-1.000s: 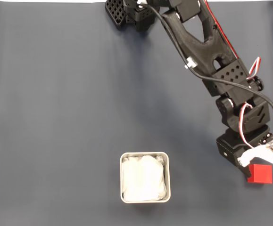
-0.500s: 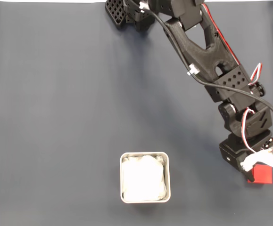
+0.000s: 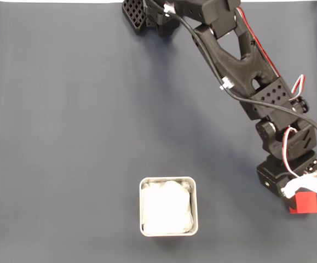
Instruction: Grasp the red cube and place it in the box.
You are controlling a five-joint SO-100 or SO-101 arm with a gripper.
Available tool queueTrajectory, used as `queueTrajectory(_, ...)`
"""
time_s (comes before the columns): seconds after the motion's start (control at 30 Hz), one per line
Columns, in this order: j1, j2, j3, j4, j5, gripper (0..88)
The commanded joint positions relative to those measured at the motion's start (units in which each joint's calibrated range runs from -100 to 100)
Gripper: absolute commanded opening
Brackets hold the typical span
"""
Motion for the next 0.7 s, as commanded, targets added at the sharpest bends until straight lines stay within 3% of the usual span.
queueTrajectory(0.0, -1.1, -0.1, -3.5, -0.3, -0.6, 36.5)
queueTrajectory(0.67, -2.0, 4.4, -9.9, -0.4, -1.4, 36.5)
